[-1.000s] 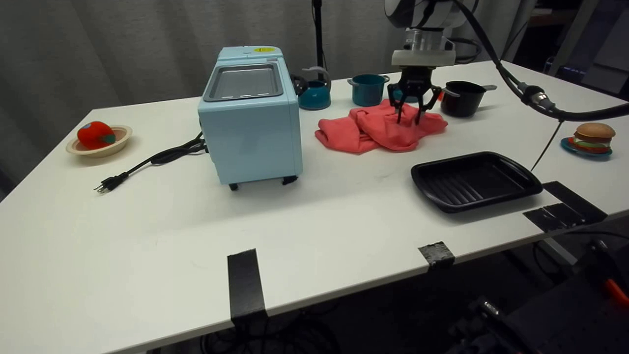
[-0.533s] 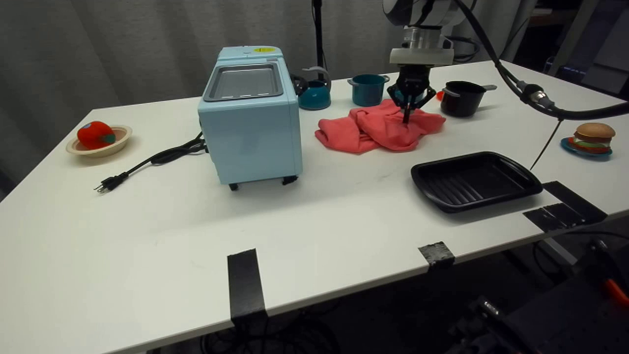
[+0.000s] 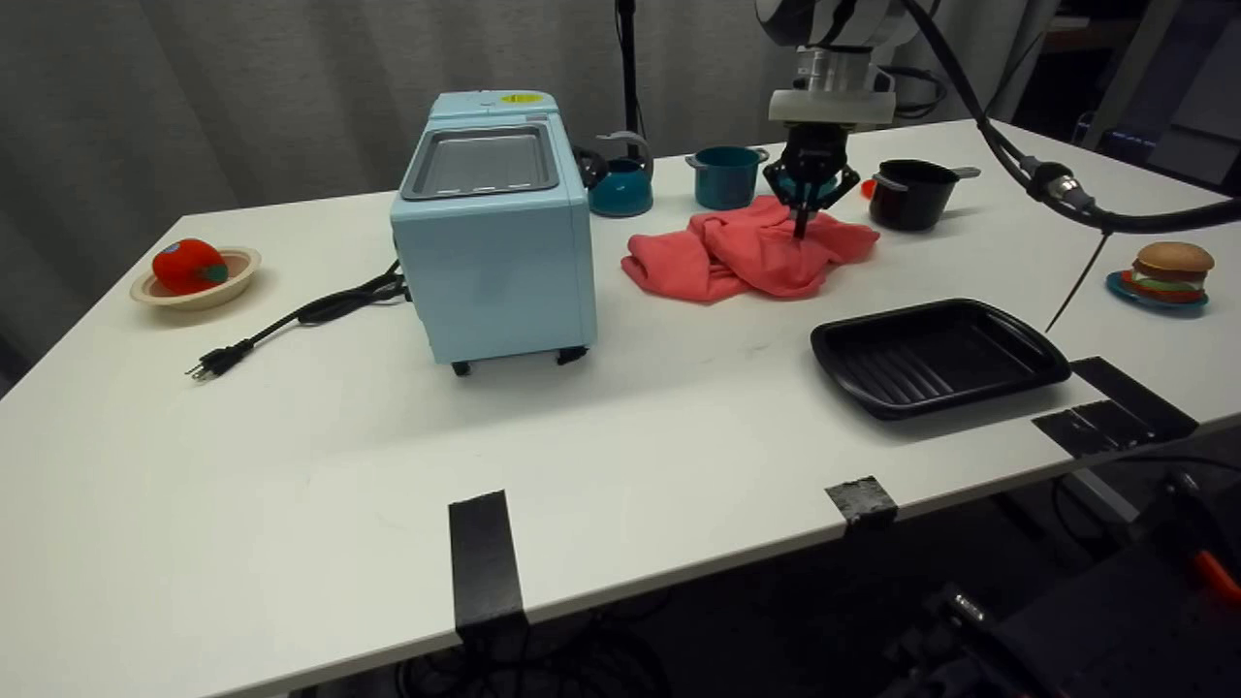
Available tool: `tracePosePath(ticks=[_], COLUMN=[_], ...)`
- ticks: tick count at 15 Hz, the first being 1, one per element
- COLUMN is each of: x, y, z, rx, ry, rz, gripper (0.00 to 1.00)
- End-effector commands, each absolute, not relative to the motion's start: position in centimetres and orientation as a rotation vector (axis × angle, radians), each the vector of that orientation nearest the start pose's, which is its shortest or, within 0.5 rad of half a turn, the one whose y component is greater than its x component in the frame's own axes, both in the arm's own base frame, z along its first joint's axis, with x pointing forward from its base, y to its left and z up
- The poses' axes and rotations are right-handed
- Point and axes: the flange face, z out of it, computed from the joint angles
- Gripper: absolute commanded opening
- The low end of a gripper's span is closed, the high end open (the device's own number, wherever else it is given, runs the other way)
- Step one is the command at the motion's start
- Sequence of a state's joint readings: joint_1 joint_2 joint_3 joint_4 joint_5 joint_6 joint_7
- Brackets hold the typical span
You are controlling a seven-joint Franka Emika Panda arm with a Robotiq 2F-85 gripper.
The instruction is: Unfold the orange cloth
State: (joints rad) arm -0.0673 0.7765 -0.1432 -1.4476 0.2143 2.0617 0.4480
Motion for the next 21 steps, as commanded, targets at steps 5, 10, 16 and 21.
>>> tracePosePath(ticks=[5,10,16,21], x=[70.2,69.1,66.9,63.9], y=[-13.4,-14.1,-15.5,-15.4], z=[34.5,43.6,54.5,66.7], rx=[-2.734,-2.616,-2.445,-2.371], ry=[1.109,1.093,1.075,1.000], rz=[-0.262,-0.578,-0.846,-1.061], gripper=[0.00,0.00,0.00,0.00])
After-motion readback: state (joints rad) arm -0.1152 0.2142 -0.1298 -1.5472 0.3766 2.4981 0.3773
